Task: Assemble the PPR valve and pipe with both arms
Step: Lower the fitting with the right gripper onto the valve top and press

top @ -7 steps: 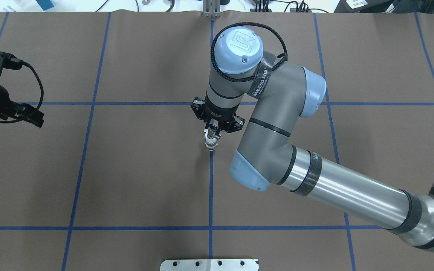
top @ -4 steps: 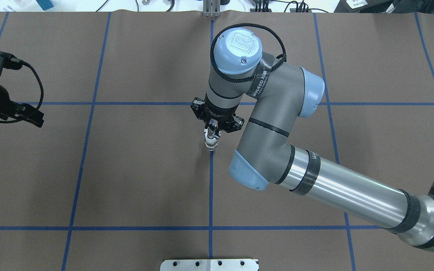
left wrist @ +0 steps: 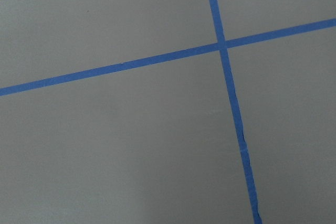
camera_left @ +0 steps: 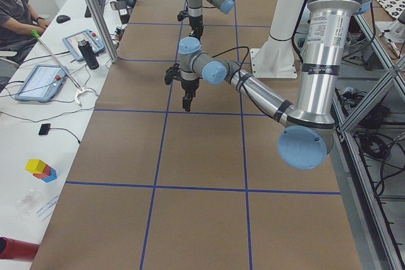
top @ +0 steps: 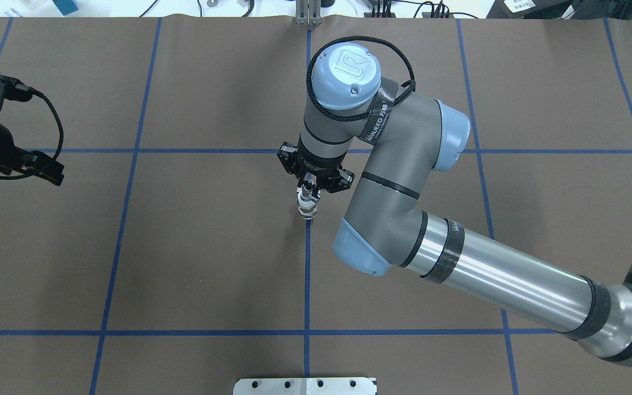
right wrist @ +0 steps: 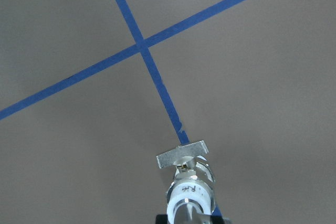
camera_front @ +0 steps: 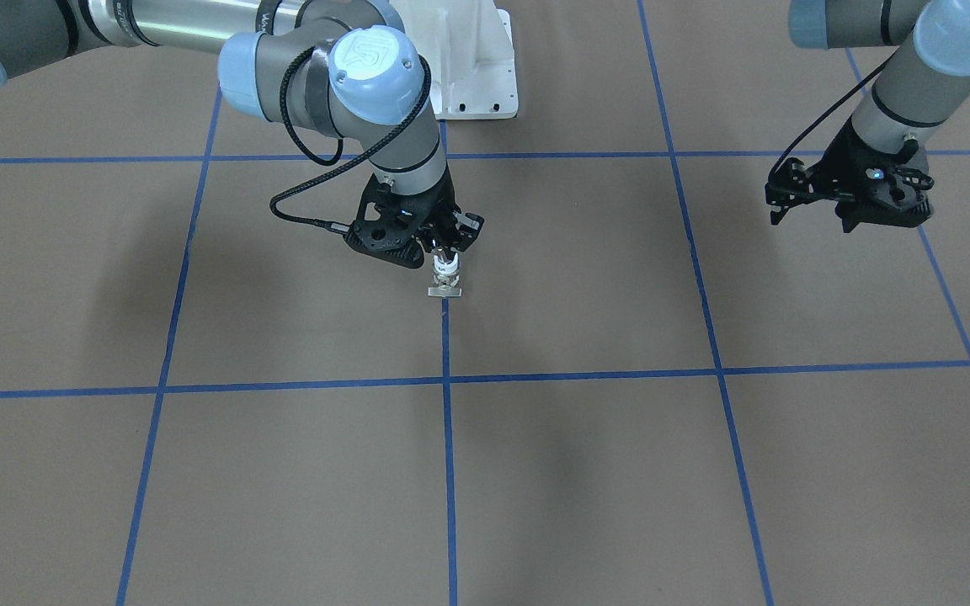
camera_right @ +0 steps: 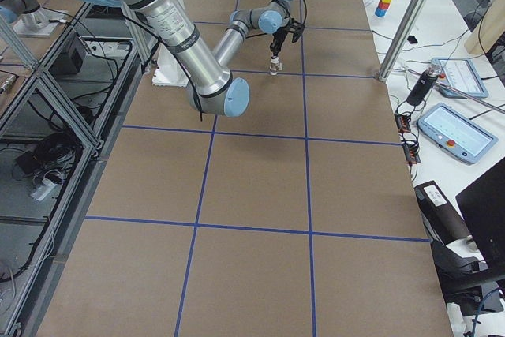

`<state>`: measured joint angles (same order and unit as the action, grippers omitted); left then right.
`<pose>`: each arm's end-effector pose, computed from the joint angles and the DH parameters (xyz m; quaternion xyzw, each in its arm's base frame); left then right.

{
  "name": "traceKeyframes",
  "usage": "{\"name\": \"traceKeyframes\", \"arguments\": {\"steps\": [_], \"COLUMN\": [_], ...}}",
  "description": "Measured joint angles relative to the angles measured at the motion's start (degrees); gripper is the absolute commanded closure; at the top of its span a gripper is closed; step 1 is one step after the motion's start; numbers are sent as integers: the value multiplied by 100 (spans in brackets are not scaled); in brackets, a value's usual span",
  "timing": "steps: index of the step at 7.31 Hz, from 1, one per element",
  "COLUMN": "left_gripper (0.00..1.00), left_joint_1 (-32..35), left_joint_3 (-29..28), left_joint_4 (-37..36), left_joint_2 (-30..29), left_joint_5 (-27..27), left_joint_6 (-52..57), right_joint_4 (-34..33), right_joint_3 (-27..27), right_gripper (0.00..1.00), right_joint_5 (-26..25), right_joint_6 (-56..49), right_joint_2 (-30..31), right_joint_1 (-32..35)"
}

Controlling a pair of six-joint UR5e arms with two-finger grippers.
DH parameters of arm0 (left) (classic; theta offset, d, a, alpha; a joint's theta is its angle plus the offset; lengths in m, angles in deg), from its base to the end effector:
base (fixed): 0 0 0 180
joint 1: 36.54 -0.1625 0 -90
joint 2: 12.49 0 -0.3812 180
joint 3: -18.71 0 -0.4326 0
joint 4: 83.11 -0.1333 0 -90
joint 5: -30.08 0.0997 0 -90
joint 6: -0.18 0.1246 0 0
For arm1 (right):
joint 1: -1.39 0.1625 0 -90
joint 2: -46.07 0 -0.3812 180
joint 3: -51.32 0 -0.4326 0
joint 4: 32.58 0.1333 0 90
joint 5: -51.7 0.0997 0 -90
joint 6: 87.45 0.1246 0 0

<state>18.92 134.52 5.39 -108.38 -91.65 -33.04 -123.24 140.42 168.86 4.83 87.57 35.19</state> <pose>0.2541 -0.4887 0.3558 0.0609 0.3588 0.0819 0.9278 -0.5610 -0.4675 0.0985 -0.1021 -0.4311 0.1872 0.8768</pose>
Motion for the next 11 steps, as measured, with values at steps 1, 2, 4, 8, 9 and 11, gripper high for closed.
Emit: {"name": "traceKeyframes", "arguments": {"steps": [1,2,4,8,9,11], "left_gripper": [1,1,1,1,1,1], "left_joint_1": [0,0,0,4,3,1], "left_joint_3": [4,12,24,37,31,17], "left_joint_4": [0,0,0,0,0,0], "left_joint_2": [0,0,0,2,5,8], "left_joint_5": [0,0,0,0,0,0], "left_joint_6": [-2,-6,-8,-11,-15,-12], "right_joint_4": [-2,-3,-4,4,5,5], "right_joint_3": [-3,-5,-6,-6,-6,-6], "right_gripper": [100,100,95,50,45,45], "right_joint_5": [0,0,0,0,0,0], "right_joint_6": [0,0,2,9,9,5], "right_joint_2": [4,8,11,16,18,33], "right_joint_1": [-5,-13,-20,-20,-21,-22]}}
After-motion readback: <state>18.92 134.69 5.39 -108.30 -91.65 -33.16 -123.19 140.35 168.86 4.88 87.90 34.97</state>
